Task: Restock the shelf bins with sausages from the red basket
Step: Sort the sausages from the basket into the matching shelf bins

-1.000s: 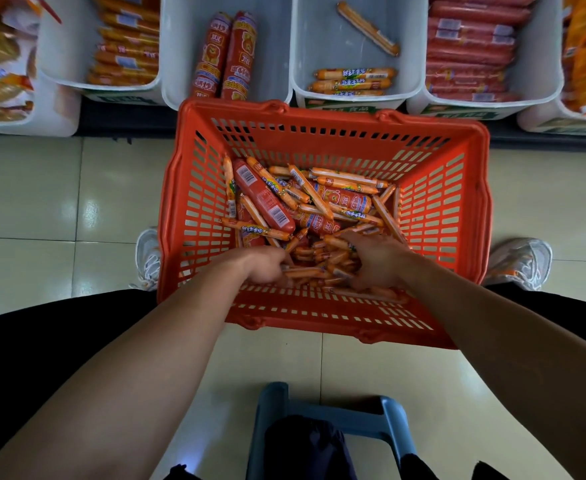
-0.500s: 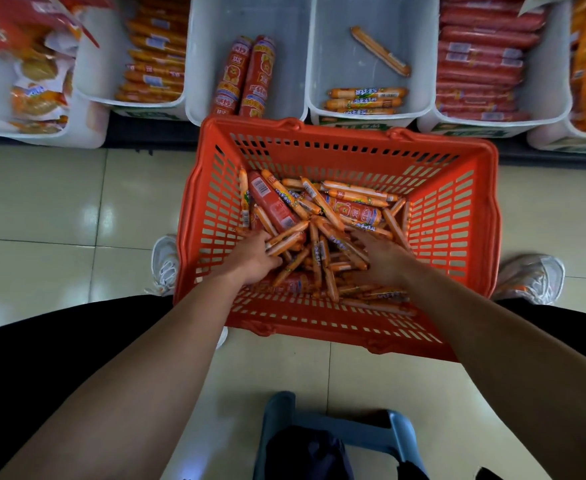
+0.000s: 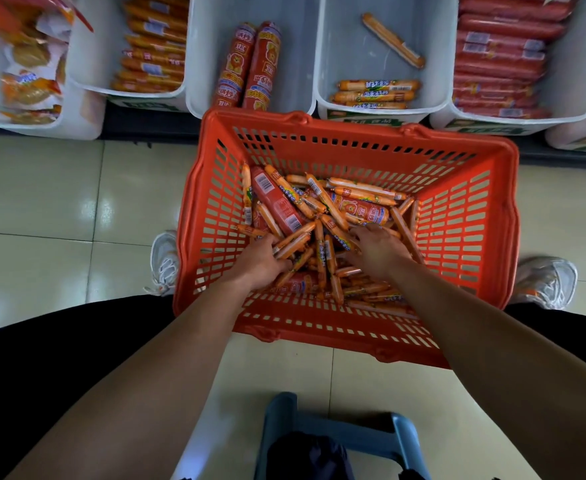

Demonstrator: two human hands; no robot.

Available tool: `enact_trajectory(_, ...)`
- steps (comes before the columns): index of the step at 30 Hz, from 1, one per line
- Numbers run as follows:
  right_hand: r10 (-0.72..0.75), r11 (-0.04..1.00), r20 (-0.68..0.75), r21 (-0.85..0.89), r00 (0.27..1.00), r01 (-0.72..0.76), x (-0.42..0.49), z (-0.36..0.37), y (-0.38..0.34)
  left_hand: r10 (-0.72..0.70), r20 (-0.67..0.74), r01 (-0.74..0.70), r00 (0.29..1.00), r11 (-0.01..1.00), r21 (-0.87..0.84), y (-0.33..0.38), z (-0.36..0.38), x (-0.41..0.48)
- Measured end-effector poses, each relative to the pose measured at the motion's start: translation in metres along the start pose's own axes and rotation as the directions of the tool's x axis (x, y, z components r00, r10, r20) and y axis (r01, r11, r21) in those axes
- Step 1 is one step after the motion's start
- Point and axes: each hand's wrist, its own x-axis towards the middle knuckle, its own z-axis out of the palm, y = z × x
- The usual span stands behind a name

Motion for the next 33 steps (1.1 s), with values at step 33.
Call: enact_trajectory(33,-0.145,0.985,0.12,-0.078,0.982,0.155,-0.014,-0.009,0.015,0.084,0.025,-0.087,0.996,0.911,0.403,0.012,0.033,0.001)
